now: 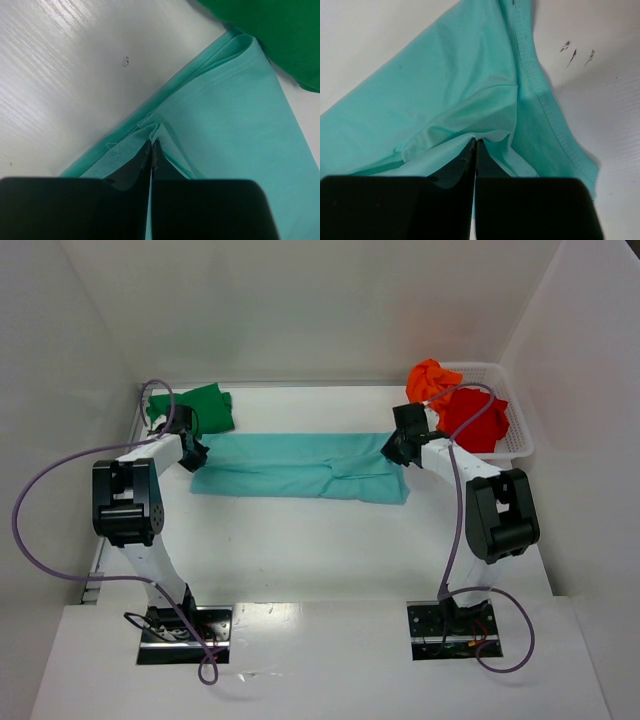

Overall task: Fold and stack the t-shirts
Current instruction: Fold the other side of the tshirt into a rectangle

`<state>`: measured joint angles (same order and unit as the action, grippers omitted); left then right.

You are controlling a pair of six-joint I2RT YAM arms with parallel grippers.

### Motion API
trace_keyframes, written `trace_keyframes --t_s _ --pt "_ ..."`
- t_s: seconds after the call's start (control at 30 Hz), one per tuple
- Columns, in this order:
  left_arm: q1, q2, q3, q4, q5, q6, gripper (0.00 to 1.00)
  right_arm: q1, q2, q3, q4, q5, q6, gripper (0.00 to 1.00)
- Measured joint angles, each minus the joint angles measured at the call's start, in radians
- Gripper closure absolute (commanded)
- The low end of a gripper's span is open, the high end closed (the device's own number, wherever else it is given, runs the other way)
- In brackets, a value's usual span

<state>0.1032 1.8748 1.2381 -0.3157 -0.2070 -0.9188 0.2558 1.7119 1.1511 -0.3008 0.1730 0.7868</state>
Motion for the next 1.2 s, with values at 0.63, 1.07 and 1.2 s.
trace_keyframes --t_s 0.63,1.07,1.2 --pt "0.005 0.015 0.001 0.006 -0.037 -0.029 0.72 -0.007 0.077 0.023 0.082 -0.005 -0.069 0.82" --pt "0.008 -0.173 0.023 0.056 0.028 0.021 0.13 -0.01 0.097 0.111 0.134 -0.049 -0.201 0.35" --pt "0.008 -0.243 0.018 0.111 0.139 0.085 0.13 -0.01 0.064 0.109 0.128 -0.095 -0.211 0.49"
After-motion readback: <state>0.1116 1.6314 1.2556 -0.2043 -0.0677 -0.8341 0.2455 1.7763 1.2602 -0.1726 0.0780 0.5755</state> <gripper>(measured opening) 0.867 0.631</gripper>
